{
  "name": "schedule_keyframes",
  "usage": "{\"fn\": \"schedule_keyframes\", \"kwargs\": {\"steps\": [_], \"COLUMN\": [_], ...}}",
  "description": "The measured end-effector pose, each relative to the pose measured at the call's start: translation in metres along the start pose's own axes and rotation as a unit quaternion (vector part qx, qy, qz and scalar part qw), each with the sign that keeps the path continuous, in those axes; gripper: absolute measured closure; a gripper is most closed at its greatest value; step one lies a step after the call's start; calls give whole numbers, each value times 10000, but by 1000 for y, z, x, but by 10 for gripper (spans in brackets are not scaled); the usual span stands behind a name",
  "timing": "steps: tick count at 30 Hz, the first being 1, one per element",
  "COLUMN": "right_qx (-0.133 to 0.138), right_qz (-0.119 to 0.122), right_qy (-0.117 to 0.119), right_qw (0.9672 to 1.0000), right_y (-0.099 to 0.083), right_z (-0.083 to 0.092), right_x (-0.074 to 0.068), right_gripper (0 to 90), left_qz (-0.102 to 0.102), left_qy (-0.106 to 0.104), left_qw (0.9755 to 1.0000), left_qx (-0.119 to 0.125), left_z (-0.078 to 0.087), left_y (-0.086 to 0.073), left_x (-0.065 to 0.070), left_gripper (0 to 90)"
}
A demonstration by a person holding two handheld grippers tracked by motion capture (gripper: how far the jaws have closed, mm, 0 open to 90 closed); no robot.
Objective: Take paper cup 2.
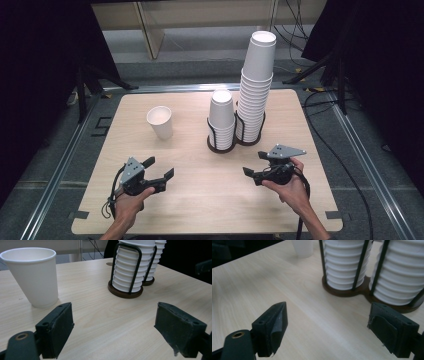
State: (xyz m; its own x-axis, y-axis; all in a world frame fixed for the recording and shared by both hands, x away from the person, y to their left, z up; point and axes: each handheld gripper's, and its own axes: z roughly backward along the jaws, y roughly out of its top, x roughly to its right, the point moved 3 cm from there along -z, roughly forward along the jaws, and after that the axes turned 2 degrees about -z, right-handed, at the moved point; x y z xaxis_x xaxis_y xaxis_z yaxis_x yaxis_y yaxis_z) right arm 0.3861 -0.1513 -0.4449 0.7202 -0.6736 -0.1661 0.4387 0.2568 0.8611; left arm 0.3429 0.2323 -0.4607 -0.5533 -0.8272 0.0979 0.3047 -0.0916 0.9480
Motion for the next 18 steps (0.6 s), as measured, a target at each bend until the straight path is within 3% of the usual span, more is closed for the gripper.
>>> {"fn": "schedule_keyframes", "kwargs": {"steps": [3, 4, 8, 9, 10, 11, 12, 13, 16, 18], "right_qx": [113, 203, 345, 460, 484, 479, 628, 607, 767, 920], "right_qz": [-43, 64, -95, 15, -66, -1, -38, -53, -64, -103], "right_qy": [-90, -166, -327, -390, -374, -463, -409, -477, -548, -475], "right_qw": [9999, 9996, 9988, 9982, 9981, 9978, 9972, 9970, 9955, 9946], "right_y": [10, 14, 30, 36, 41, 45, 51, 58, 78, 91], "right_z": [6, 9, 18, 20, 21, 25, 25, 28, 35, 38], "right_x": [3, 6, 13, 17, 19, 22, 23, 26, 31, 34], "right_gripper": [169, 169, 169, 168, 165, 164, 162, 160, 158, 158], "left_qz": [-16, -32, -42, -38, -30, -6, -9, -76, -91, -164], "left_qy": [19, 35, 30, 27, -7, 34, -15, 27, 3, 11], "left_qw": [10000, 9999, 9999, 9999, 10000, 9999, 10000, 9998, 9999, 9997], "left_qx": [-93, -103, -133, -120, -87, -116, -79, -191, -128, -185], "left_z": [5, 6, 8, 8, 7, 7, 5, 6, 4, 5], "left_y": [-5, -6, -10, -11, -11, -12, -13, -14, -14, -15], "left_x": [2, 2, 3, 3, 3, 3, 3, 3, 4, 4], "left_gripper": [144, 144, 144, 144, 144, 144, 144, 144, 144, 144]}}
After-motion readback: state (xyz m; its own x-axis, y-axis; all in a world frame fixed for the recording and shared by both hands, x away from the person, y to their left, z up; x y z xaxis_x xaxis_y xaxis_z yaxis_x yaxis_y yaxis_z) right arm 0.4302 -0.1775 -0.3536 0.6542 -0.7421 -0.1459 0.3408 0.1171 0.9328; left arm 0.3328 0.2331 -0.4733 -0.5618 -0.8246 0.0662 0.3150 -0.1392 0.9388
